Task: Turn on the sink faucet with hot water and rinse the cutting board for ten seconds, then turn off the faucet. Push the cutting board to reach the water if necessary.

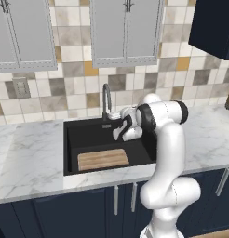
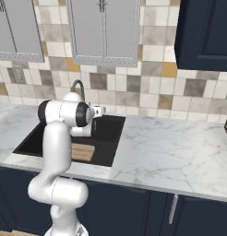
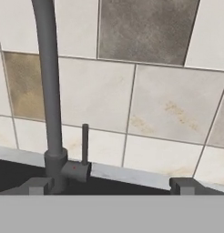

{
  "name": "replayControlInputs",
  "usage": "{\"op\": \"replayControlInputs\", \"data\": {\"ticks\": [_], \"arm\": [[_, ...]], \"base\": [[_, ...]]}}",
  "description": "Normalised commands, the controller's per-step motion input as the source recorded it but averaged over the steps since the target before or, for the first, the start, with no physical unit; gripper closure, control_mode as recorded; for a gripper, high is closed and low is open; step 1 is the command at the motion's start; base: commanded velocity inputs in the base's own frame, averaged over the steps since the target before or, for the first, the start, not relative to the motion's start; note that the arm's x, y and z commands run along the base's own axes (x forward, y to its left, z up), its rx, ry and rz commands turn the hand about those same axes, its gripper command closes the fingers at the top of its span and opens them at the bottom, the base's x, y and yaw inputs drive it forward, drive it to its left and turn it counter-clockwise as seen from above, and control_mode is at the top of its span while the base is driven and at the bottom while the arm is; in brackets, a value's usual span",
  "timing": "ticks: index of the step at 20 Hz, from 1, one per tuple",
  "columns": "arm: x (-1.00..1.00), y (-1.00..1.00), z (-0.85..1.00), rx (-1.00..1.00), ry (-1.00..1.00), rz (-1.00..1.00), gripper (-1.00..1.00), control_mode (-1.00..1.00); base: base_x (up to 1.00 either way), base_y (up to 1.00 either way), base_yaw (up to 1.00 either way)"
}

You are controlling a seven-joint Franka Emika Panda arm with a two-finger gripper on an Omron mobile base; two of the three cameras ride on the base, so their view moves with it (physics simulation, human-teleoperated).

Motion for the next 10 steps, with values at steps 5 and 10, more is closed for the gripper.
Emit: {"op": "replayControlInputs", "data": {"ticks": [5,10], "arm": [[0.08,0.00,-0.34,0.01,-0.11,0.00,-1.00,-1.00],[0.08,0.00,-0.31,0.00,-0.10,0.00,-1.00,-1.00]], "base": [[0.00,0.00,0.00],[0.00,0.00,0.00]]}}
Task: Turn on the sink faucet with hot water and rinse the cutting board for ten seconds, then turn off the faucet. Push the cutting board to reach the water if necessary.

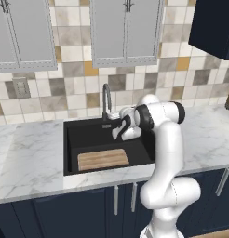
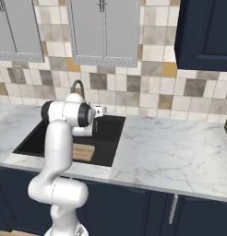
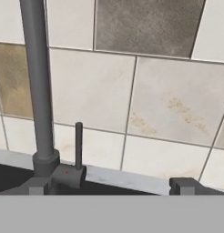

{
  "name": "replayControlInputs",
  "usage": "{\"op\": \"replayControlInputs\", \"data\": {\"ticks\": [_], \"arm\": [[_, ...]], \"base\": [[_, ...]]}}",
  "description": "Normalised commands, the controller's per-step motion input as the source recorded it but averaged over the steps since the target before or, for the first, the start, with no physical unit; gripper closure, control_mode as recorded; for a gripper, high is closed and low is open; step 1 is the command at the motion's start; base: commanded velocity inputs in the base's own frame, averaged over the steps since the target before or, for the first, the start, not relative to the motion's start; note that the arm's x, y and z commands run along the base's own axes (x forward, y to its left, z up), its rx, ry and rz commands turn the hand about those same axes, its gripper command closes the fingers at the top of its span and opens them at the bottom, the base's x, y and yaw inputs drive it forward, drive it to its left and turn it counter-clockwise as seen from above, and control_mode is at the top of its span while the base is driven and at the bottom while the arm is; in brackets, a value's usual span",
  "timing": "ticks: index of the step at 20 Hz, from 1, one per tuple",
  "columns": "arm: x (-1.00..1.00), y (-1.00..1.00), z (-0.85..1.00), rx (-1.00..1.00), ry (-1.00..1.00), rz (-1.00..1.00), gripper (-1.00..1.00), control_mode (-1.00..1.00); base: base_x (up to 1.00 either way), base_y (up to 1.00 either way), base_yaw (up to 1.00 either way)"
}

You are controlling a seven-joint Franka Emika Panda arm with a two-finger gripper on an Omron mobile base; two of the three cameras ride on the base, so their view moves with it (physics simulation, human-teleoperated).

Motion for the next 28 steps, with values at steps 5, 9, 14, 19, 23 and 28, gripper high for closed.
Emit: {"op": "replayControlInputs", "data": {"ticks": [5,9,14,19,23,28], "arm": [[0.08,0.00,-0.22,0.00,-0.06,0.00,-1.00,-1.00],[0.09,0.00,-0.15,0.00,-0.04,0.00,-1.00,-1.00],[0.07,0.00,-0.15,0.00,-0.04,0.00,-1.00,-1.00],[0.07,0.00,-0.15,0.00,-0.04,0.00,-1.00,-1.00],[0.12,0.01,-0.19,0.00,-0.03,0.00,-1.00,-1.00],[0.18,0.00,-0.17,0.00,-0.03,0.00,-1.00,-1.00]], "base": [[0.00,0.00,0.00],[0.00,0.00,0.00],[0.00,0.00,0.00],[0.00,0.00,0.00],[0.00,0.00,0.00],[0.00,0.00,0.00]]}}
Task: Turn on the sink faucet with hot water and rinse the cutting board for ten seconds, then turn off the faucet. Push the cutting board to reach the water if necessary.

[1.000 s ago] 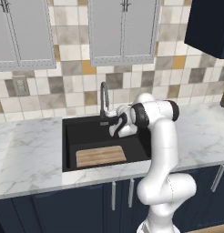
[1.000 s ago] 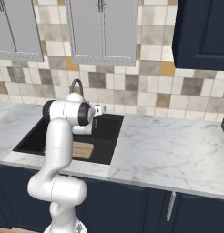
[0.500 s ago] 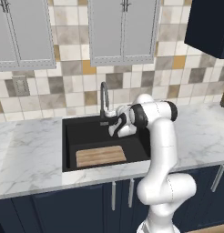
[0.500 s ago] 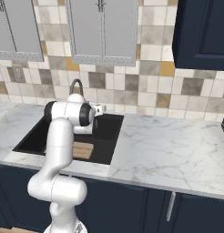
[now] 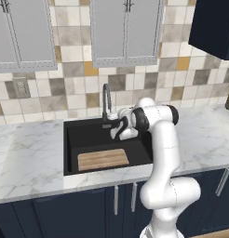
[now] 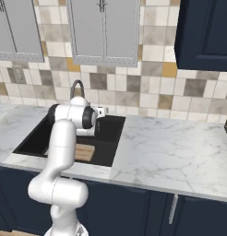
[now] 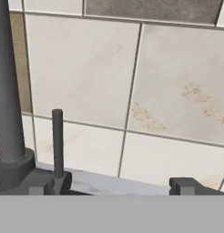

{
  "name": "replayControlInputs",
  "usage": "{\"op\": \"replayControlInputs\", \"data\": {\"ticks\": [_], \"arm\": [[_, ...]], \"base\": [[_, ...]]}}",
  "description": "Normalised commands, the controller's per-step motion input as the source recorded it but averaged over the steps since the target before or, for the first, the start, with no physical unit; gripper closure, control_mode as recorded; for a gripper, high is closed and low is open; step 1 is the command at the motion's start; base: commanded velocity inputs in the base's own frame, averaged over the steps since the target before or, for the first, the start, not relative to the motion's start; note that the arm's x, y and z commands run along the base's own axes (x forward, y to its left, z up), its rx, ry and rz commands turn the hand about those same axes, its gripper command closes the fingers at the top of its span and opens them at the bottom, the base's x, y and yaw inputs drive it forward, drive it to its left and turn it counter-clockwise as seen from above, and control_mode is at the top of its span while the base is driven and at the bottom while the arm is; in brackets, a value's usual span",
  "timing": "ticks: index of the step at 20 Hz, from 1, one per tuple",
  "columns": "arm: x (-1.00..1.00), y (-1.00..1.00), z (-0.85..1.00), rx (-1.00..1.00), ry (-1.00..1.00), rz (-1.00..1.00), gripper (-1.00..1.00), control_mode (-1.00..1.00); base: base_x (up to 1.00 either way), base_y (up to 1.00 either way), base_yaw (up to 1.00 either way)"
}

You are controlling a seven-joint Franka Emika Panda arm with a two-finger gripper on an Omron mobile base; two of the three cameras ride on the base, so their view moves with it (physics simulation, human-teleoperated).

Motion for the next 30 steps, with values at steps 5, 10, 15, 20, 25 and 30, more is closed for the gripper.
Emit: {"op": "replayControlInputs", "data": {"ticks": [5,10,15,20,25,30], "arm": [[0.21,0.00,-0.10,0.01,-0.03,0.00,-1.00,-1.00],[0.25,0.00,-0.05,0.02,-0.03,0.00,-1.00,-1.00],[0.19,0.00,0.00,0.02,-0.03,0.00,-1.00,-1.00],[0.08,0.00,0.00,0.01,-0.02,0.00,-1.00,-1.00],[0.00,0.01,0.00,0.00,-0.02,0.00,-1.00,-1.00],[0.00,0.07,0.00,0.00,-0.02,0.00,-1.00,-1.00]], "base": [[0.00,0.00,0.00],[0.00,0.00,0.00],[0.00,0.00,0.00],[0.00,0.00,0.00],[0.00,0.00,0.00],[0.00,0.00,0.00]]}}
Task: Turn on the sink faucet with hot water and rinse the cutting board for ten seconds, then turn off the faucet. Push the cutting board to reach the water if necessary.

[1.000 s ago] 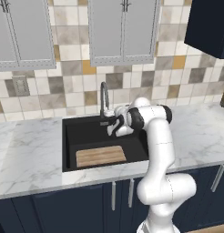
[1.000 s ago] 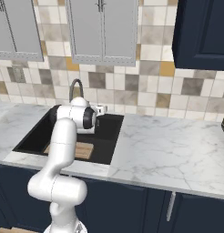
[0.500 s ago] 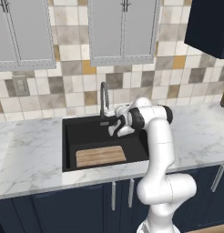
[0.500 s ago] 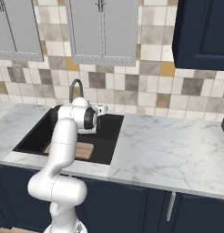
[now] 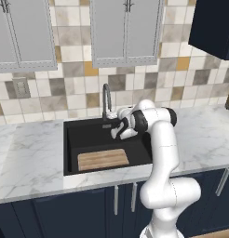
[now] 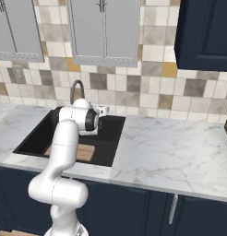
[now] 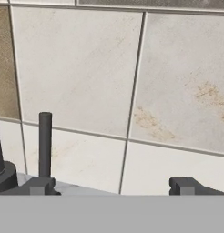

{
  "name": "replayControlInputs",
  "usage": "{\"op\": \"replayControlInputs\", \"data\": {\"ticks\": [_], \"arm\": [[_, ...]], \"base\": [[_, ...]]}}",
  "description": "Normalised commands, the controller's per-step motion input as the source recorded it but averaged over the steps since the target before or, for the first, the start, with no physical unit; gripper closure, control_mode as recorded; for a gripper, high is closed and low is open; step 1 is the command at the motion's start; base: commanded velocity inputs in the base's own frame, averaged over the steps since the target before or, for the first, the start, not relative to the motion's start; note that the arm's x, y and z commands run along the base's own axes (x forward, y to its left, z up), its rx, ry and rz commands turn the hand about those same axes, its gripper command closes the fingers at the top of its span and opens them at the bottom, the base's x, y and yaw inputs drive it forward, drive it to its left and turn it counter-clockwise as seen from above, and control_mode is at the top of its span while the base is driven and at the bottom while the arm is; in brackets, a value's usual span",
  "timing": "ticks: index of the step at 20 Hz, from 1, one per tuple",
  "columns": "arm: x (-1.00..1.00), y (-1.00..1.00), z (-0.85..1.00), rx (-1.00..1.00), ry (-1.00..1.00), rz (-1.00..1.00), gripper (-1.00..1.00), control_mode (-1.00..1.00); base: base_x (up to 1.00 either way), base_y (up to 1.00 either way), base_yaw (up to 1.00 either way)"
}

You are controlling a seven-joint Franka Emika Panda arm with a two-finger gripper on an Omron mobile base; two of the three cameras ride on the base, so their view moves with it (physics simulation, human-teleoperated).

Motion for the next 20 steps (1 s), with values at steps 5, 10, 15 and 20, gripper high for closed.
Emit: {"op": "replayControlInputs", "data": {"ticks": [5,10,15,20], "arm": [[0.00,0.13,0.00,0.00,-0.01,0.00,-1.00,-1.00],[0.00,0.14,0.00,0.00,0.00,0.00,-1.00,-1.00],[0.00,0.01,0.00,0.00,0.00,0.00,-1.00,-1.00],[-0.07,0.00,0.00,0.00,-0.03,0.00,-1.00,-1.00]], "base": [[0.00,0.00,0.00],[0.00,0.00,0.00],[0.00,0.00,0.00],[0.00,0.00,0.00]]}}
